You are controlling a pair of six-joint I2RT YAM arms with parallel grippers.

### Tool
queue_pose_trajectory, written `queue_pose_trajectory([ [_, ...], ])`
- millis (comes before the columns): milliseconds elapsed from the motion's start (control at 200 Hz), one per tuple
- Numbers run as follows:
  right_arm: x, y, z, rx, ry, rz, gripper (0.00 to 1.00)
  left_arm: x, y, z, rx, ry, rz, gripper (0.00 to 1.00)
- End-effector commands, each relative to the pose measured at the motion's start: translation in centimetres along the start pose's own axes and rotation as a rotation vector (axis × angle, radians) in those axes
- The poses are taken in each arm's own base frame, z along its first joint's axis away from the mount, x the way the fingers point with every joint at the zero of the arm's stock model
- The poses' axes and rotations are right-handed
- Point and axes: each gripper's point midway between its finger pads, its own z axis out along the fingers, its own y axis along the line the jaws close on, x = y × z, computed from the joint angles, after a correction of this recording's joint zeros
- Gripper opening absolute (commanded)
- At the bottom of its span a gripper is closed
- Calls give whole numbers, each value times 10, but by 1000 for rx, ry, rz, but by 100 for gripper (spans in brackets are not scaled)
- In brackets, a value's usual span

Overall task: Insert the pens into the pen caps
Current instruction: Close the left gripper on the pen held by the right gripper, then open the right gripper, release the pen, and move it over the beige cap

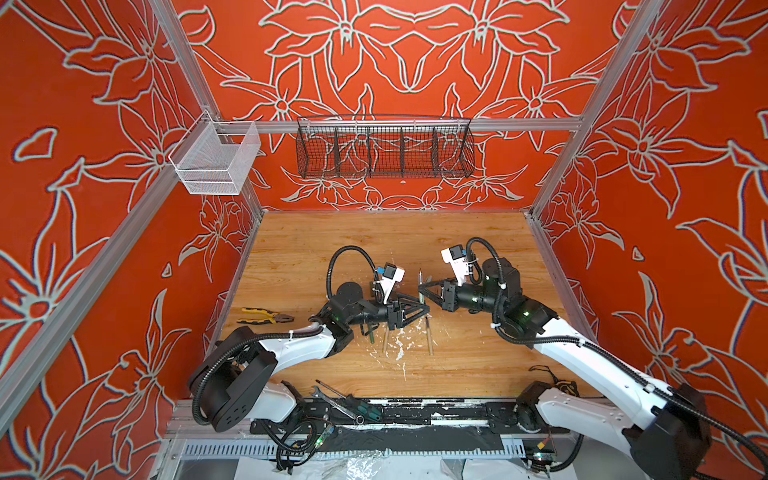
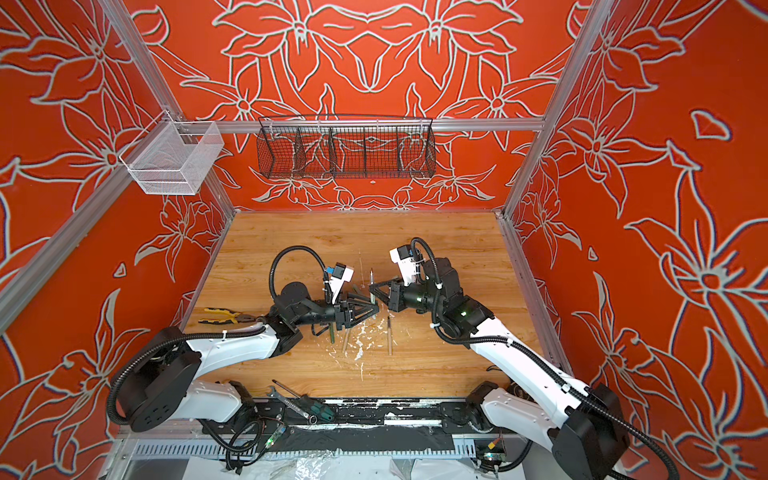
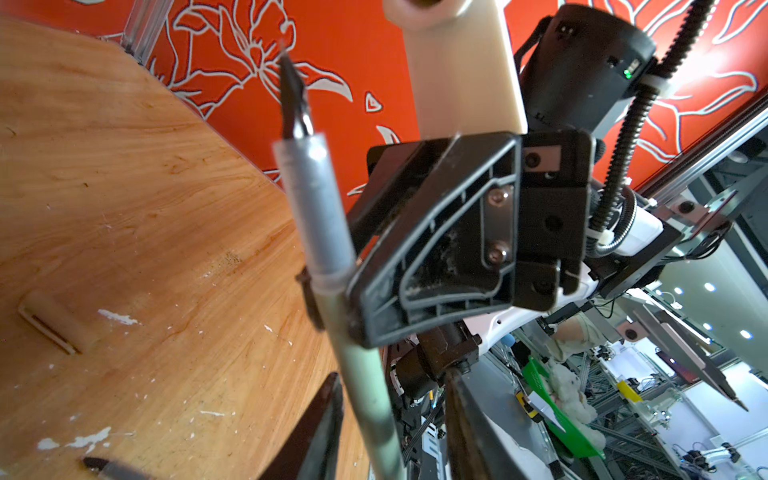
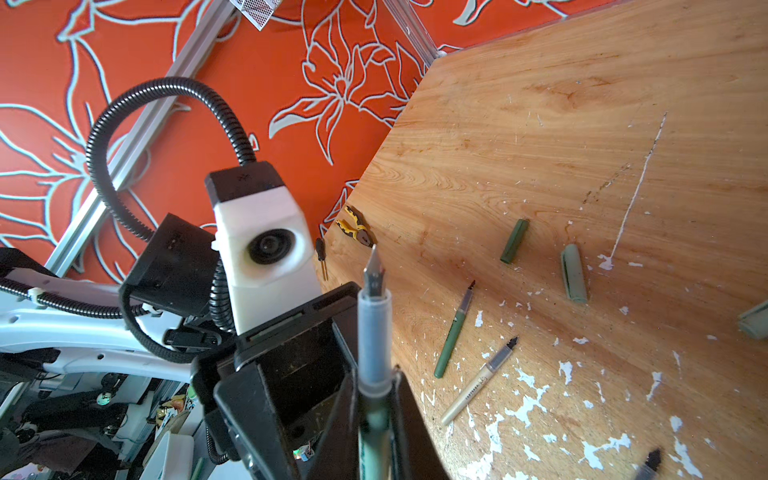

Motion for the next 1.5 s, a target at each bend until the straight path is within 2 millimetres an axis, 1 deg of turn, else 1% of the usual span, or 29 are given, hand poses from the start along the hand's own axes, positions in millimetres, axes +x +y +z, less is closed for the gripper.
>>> queue_pose_trajectory([
  [0,-7,8,-4,-35,-36,1,11,-8,-14,1,53,-15,46,34],
  [100,-7,8,-4,-40,-36,-1,11,-8,-13,2,44,-4,40,27],
  [290,-6,9,-3,-48,-33,-1,10,-9,-11,3,31,4,30,24],
  [425,-6,10,-3,-49,-31,-5,10,-9,-8,5,15,21,24,18],
  [555,-5,10,-4,-53,-29,-6,10,-10,-6,5,-7,21,23,10],
  [631,-4,10,-4,-52,-31,-8,10,-11,-5,4,-22,19,25,8],
  [811,-3,6,-7,-33,-36,-13,10,-14,1,0,-85,9,40,0],
  [876,-2,4,-8,-18,-37,-17,11,-13,8,-3,-137,18,40,0],
  [946,-1,2,-9,-3,-36,-21,11,-12,10,-7,-177,29,57,0],
  [1226,2,-3,-9,8,-35,-24,11,-12,7,-19,-241,51,130,0],
  [1351,2,-4,-9,14,-38,-26,11,-11,10,-24,-282,58,147,0],
  [1496,2,-6,-13,39,-40,-33,26,-13,20,-39,-384,57,156,0],
])
